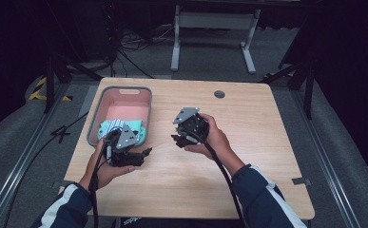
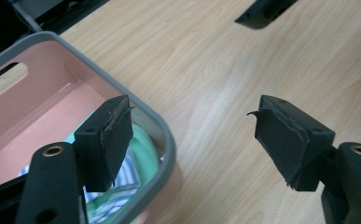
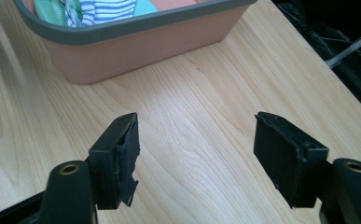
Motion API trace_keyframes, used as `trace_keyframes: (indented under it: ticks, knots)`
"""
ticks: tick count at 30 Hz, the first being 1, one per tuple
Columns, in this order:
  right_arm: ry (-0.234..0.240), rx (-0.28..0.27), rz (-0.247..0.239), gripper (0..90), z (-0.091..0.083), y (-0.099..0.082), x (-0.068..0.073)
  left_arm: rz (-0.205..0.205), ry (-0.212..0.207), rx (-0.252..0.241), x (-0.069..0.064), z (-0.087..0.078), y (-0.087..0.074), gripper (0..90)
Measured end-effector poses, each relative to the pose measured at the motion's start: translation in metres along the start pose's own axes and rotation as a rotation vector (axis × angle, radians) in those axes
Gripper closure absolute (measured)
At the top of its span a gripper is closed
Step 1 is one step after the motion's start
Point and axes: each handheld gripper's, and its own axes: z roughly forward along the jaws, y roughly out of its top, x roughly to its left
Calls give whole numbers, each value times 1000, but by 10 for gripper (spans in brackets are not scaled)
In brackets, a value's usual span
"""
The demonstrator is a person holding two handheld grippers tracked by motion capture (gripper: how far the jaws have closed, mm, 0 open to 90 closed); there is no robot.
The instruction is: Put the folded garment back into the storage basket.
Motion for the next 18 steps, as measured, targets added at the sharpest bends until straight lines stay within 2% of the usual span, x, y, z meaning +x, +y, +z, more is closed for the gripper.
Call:
trace_keyframes:
  ticks: [3, 10, 13, 14, 18]
  knots:
    - [-7, -1, 2, 319, -4, -6, -1, 5, -12, 1, -5, 3, -2, 273]
    - [-29, 20, 9, 282, -17, -33, -8, 37, -52, 45, -20, 17, -9, 258]
    - [-45, 33, 28, 280, -23, -50, -12, 58, -45, 69, -24, 23, -12, 252]
    - [-45, 33, 28, 280, -23, -50, -12, 60, -49, 71, -25, 25, -13, 252]
    - [-65, 34, 40, 280, -28, -68, -15, 58, -93, 75, -29, 33, -19, 245]
